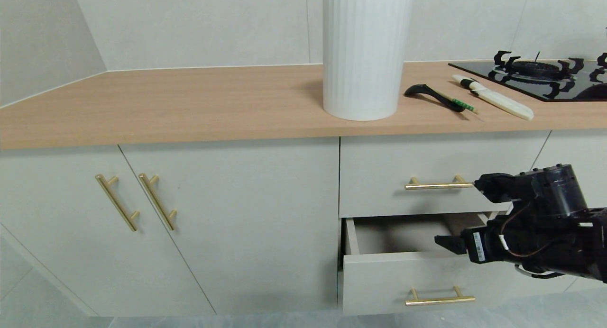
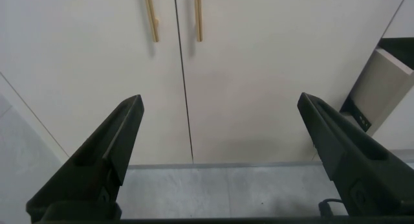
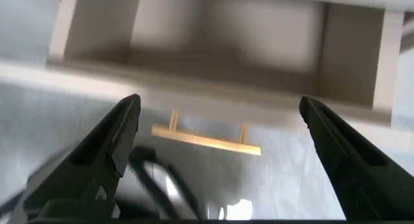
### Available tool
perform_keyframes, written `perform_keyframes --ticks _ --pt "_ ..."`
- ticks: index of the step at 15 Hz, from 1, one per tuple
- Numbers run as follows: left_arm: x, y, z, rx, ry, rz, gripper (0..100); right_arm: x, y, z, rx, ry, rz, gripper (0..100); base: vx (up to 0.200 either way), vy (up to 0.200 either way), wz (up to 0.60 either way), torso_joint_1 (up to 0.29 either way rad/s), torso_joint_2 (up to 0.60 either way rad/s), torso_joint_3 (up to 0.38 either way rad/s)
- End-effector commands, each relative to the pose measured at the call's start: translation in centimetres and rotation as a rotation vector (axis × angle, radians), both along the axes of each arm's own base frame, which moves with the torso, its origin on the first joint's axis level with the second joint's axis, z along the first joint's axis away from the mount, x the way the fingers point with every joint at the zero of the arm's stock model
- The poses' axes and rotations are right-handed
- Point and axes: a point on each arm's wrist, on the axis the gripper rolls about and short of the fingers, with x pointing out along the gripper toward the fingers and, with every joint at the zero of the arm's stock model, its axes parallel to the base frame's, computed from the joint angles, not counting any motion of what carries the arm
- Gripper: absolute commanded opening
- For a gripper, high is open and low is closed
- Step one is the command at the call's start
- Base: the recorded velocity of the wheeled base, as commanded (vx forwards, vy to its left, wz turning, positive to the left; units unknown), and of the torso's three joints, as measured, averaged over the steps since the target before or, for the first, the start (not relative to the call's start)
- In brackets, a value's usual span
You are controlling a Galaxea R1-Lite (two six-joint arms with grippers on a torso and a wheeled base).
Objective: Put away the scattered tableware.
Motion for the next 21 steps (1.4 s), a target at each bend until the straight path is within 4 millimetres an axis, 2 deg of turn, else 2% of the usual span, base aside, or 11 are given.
perform_keyframes --ticks 1,5,7,11,14,18,21 --pt "0.0 0.0 0.0 0.000 0.000 0.001 100 1.2 1.3 -2.9 0.010 0.059 -0.021 100 0.000 0.000 0.00 0.000 0.00 0.000" --pt "0.0 0.0 0.0 0.000 0.000 0.001 100 3.1 2.3 -5.9 -0.024 0.043 -0.105 100 0.000 0.000 0.00 0.000 0.00 0.000" --pt "0.0 0.0 0.0 0.000 0.000 0.001 100 3.4 2.4 -6.9 -0.026 0.043 -0.117 100 0.000 0.000 0.00 0.000 0.00 0.000" --pt "0.0 0.0 0.0 0.000 0.000 0.001 100 3.0 2.2 -6.6 -0.018 0.031 -0.109 100 0.000 0.000 0.00 0.000 0.00 0.000" --pt "0.0 0.0 0.0 0.000 0.000 0.001 100 2.2 2.4 -5.1 -0.006 0.002 -0.089 100 0.000 0.000 0.00 0.000 0.00 0.000" --pt "0.0 0.0 0.0 0.000 0.000 0.001 100 -0.2 2.9 -3.8 -0.020 0.054 -0.010 100 0.000 0.000 0.00 0.000 0.00 0.000" --pt "0.0 0.0 0.0 0.000 0.000 0.001 100 -1.7 3.0 -3.7 -0.085 0.107 0.071 100 0.000 0.000 0.00 0.000 0.00 0.000"
